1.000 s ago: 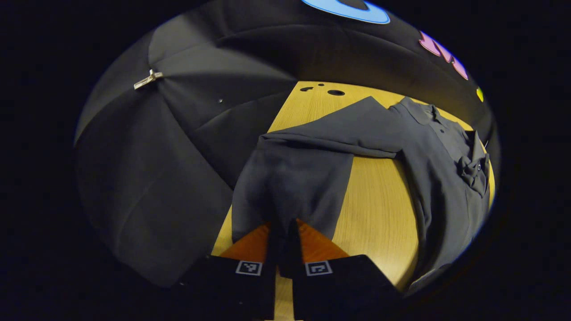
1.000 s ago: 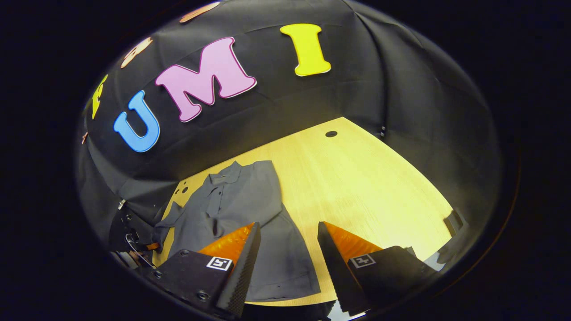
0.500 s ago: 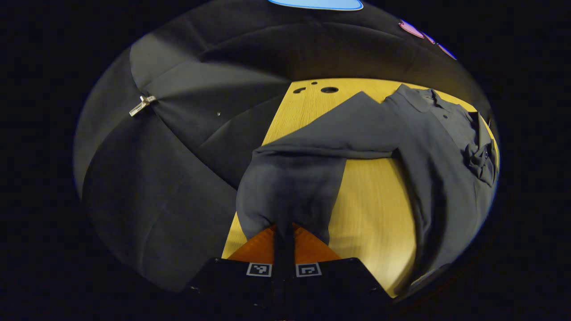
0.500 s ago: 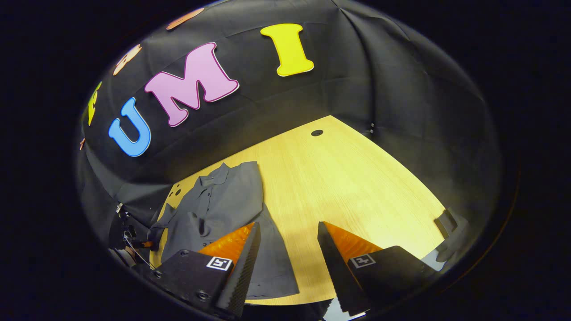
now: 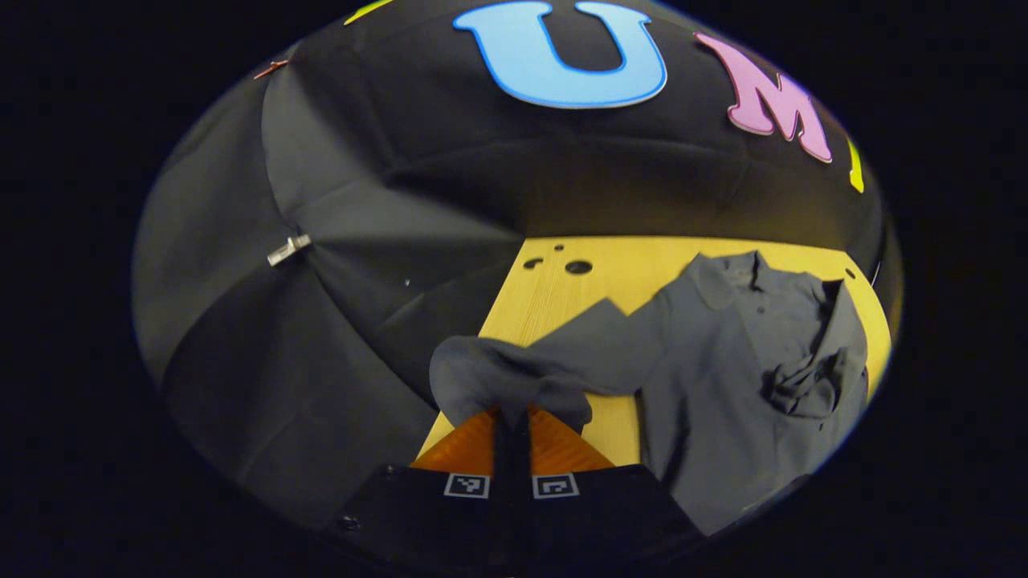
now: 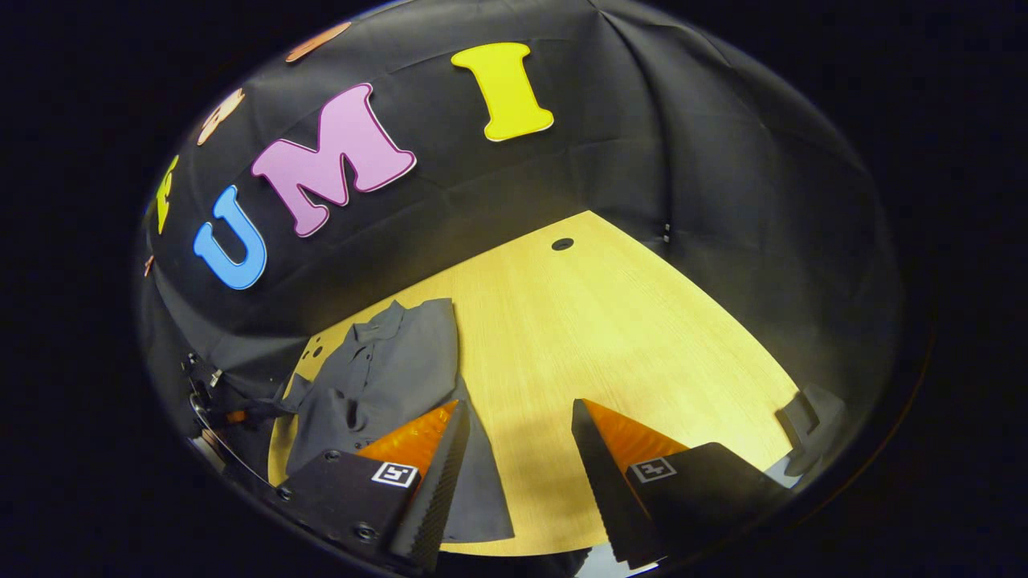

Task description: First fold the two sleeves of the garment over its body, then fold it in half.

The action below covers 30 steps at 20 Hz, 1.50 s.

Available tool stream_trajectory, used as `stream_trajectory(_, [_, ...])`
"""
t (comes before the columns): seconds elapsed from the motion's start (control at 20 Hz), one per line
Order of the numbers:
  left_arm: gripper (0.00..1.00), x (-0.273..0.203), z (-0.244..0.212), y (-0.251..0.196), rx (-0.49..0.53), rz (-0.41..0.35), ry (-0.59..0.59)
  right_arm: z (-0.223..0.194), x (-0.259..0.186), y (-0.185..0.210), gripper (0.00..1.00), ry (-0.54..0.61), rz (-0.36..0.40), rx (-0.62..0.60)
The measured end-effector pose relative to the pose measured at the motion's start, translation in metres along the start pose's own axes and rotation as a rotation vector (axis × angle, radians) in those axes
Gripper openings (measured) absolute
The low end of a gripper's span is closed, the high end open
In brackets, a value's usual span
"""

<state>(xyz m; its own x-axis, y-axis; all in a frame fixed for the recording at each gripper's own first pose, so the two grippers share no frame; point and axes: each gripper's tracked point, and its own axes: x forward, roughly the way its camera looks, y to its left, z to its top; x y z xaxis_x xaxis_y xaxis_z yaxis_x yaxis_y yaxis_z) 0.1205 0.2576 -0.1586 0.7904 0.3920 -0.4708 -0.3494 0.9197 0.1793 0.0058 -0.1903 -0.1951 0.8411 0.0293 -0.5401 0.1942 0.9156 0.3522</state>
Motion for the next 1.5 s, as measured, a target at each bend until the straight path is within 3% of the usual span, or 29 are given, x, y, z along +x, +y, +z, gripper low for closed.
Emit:
stream_trajectory(0.15, [0.06, -0.012, 0.042, -0.021, 0.016, -0.012, -0.072, 0.002, 0.004, -0.008, 0.8, 0.002, 0.006, 0.002])
stream_trajectory(0.4, [0.05, -0.024, 0.096, -0.086, 0.029, -0.099, -0.152, 0.005, 0.009, -0.019, 0.8, 0.009, 0.009, 0.009])
stream_trajectory(0.7, [0.08, -0.037, 0.134, -0.191, 0.096, -0.235, -0.212, 0.003, 0.013, -0.032, 0.8, 0.03, 0.012, -0.011])
stream_trajectory(0.8, [0.05, -0.04, 0.14, -0.23, 0.105, -0.286, -0.22, -0.001, 0.016, -0.037, 0.8, 0.041, 0.016, -0.013])
stream_trajectory(1.2, [0.05, -0.034, 0.121, -0.359, 0.158, -0.424, -0.173, -0.013, 0.025, -0.043, 0.81, 0.087, 0.045, -0.012])
stream_trajectory(1.5, [0.05, 0.001, 0.075, -0.428, 0.198, -0.454, -0.069, -0.02, 0.026, -0.044, 0.8, 0.114, 0.061, -0.016])
